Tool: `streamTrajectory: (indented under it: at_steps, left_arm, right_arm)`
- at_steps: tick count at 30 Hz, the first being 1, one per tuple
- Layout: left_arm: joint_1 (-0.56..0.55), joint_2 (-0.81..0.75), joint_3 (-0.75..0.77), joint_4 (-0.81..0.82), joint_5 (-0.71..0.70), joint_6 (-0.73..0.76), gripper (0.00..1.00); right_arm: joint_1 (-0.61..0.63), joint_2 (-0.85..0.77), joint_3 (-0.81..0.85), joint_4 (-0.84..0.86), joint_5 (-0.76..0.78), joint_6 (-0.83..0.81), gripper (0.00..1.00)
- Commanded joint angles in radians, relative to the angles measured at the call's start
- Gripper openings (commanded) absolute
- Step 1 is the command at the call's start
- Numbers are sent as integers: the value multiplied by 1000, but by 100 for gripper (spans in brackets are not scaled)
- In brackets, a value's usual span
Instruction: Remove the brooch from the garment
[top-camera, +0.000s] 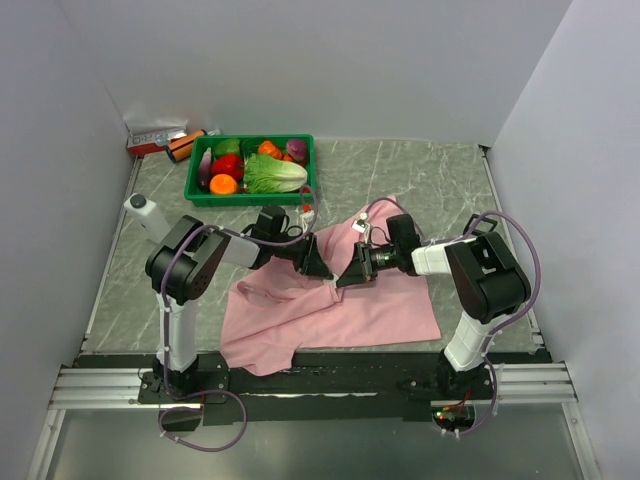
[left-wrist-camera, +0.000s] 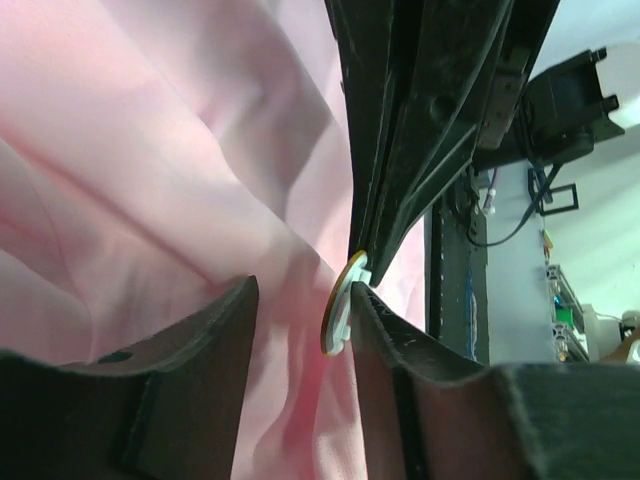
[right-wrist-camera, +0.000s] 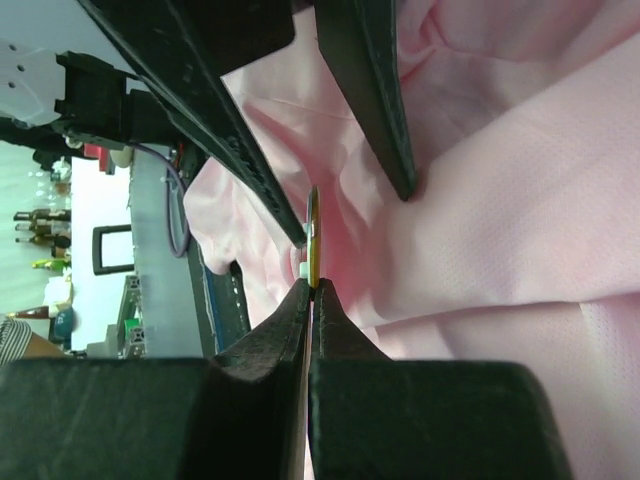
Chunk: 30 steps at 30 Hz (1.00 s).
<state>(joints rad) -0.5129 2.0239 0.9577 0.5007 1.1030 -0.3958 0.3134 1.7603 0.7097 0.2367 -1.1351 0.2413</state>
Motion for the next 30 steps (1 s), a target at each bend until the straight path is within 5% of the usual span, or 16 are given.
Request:
streamTrajectory:
  at_steps: [1,10,18,23,30]
  left_arm:
    - [-4,-39,27,-54,67,92,45]
    - [-6,-22,32,-7,119,29,39]
    - [-12,21,-10,315,152,-256,37]
    - [-29,9,42,16,113,-8,35]
    - [-30,24,75,-106,72,109,38]
  right_arm:
    - [-8,4,8,72,-26,9,0]
    - [-7,4,17,1,4,-48,0]
    - [-8,18,28,-2,18,-50,0]
    - [-8,15,22,24,11,-20,0]
    - [-7,18,17,26,8,-23,0]
